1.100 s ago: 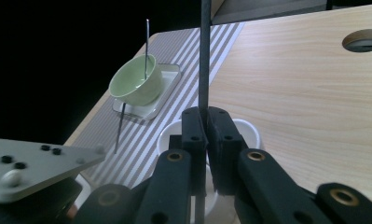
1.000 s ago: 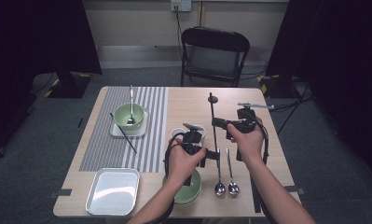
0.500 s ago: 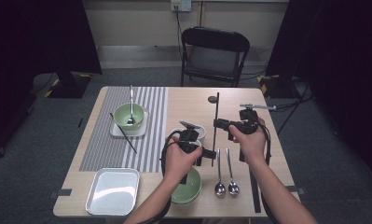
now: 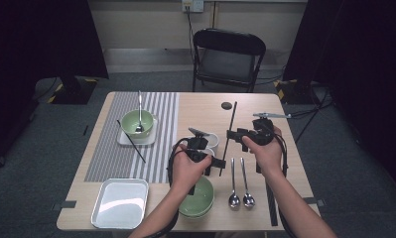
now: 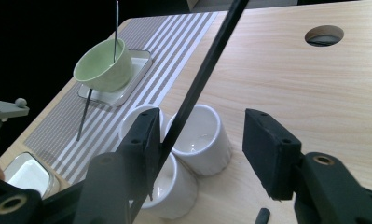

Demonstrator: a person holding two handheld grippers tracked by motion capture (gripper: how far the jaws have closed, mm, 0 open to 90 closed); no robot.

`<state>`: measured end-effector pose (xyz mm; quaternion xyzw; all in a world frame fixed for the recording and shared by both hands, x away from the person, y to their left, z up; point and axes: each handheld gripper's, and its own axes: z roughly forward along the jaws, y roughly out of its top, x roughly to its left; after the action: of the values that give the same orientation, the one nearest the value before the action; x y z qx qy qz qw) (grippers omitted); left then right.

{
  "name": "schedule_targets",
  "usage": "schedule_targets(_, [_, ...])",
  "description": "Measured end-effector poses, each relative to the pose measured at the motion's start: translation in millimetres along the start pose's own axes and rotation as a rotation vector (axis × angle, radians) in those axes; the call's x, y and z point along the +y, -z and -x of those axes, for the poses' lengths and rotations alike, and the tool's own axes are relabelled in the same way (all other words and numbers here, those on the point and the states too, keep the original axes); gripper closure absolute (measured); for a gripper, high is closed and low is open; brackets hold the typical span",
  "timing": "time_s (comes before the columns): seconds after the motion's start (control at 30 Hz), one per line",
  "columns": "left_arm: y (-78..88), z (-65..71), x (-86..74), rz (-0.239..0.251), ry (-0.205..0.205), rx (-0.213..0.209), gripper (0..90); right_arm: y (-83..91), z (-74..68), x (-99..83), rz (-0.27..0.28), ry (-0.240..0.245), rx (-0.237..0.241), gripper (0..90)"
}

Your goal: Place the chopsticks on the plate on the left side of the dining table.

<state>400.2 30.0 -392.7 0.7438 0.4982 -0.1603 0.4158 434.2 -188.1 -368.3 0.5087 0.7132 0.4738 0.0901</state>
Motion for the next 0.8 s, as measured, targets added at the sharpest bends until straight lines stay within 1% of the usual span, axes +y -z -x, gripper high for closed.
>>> schedule_targets(0.03, [0.6, -1.1, 0.4, 0.000, -0.009, 0.002, 86.8, 0.0, 0.0, -0.3, 0.000, 0.009, -0.003, 47.1])
schedule_targets(0.13, [2.0, -1.7, 0.4, 0.004, -0.004, 0.001, 86.8, 0.3, -0.5, -1.0, 0.000, 0.042, -0.029, 44.3])
schedule_targets(0.27, [2.3, -1.4, -0.3, 0.002, -0.006, 0.001, 86.8, 0.7, -0.8, -1.8, -0.002, 0.082, -0.050, 39.7])
schedule_targets(0.3, [1.8, -0.5, -0.8, 0.006, 0.010, -0.002, 86.9, 1.0, -1.0, -2.5, -0.004, 0.096, -0.053, 39.2])
schedule_targets(0.33, [1.8, -1.0, -1.1, 0.001, 0.007, 0.003, 86.9, 1.2, -1.1, -3.0, -0.006, 0.102, -0.049, 38.3])
schedule_targets(0.37, [1.9, -2.5, -1.0, -0.001, -0.005, 0.009, 86.9, 1.7, -1.2, -3.9, -0.004, 0.112, -0.053, 36.5])
schedule_targets(0.4, [1.3, -3.3, -1.3, 0.000, 0.004, 0.003, 86.9, 2.1, -1.3, -4.2, 0.000, 0.121, -0.056, 35.7])
schedule_targets(0.47, [1.4, -4.2, -1.6, -0.006, -0.001, 0.011, 86.9, 3.7, -1.4, -4.6, 0.004, 0.140, -0.062, 34.0])
schedule_targets(0.5, [1.2, -3.8, -1.9, -0.006, 0.011, 0.004, 86.9, 4.4, -1.4, -4.7, 0.009, 0.143, -0.059, 33.9])
schedule_targets(0.53, [1.7, -4.5, -1.6, -0.005, 0.000, 0.009, 86.9, 4.8, -1.6, -4.7, 0.009, 0.159, -0.059, 33.4])
schedule_targets(0.57, [2.2, -4.7, -1.3, -0.004, -0.002, 0.006, 86.8, 5.2, -2.1, -4.6, 0.006, 0.173, -0.062, 32.6])
schedule_targets(0.6, [2.7, -3.9, -1.3, 0.002, 0.010, 0.003, 86.9, 5.9, -2.5, -4.7, 0.008, 0.175, -0.059, 32.2])
schedule_targets(0.63, [3.5, -4.3, -0.9, 0.008, 0.008, 0.007, 86.9, 6.8, -2.3, -4.8, 0.009, 0.173, -0.051, 31.8])
schedule_targets(0.7, [4.5, -4.8, -0.6, 0.005, 0.005, 0.005, 86.8, 8.6, -1.7, -5.1, 0.017, 0.167, -0.042, 30.8])
schedule_targets(0.77, [8.9, -6.9, 0.3, 0.009, -0.001, 0.017, 86.8, 10.8, 0.2, -6.0, 0.019, 0.180, -0.048, 29.4])
schedule_targets(0.8, [10.2, -7.0, 0.4, 0.016, 0.009, 0.016, 86.8, 11.7, 1.6, -6.7, 0.022, 0.188, -0.046, 28.5])
